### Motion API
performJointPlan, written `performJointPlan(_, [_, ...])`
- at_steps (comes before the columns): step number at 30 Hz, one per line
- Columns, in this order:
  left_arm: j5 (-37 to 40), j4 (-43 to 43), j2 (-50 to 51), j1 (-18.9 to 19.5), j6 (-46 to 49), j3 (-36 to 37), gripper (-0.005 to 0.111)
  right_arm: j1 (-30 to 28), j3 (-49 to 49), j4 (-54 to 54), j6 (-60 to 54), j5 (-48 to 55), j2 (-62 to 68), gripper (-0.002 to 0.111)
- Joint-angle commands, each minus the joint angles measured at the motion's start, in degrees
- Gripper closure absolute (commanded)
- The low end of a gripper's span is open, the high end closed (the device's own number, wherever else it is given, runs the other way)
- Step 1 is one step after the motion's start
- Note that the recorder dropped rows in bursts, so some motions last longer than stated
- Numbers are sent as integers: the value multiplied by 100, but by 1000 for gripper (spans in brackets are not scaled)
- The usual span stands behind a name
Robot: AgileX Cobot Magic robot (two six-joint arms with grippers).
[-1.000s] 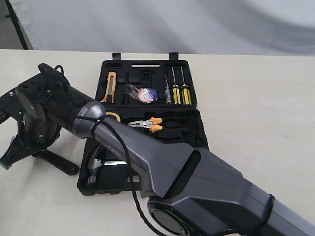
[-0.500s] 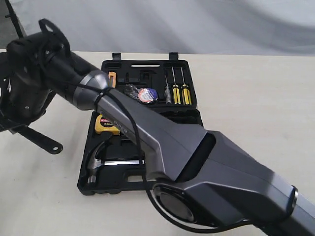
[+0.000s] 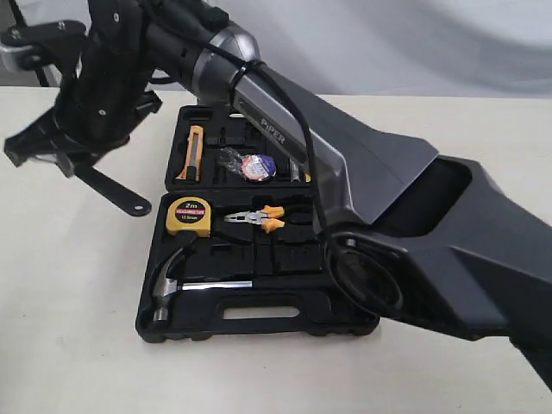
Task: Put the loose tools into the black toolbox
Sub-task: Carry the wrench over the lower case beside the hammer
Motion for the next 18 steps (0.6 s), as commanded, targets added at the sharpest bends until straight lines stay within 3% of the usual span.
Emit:
performJointPlan(1, [-97,-78,-46,19,-59,53,105,-99,1350,-452,-395,-39,-801,109])
performJointPlan(9, [-97,-78,-46,19,-59,53,105,-596,4201,-1005,-1317,-39,-2195,109])
performJointPlan(18, [-97,-78,-46,19,-59,53,105,-888,6235,-1483,-1722,-1473,-2806,109])
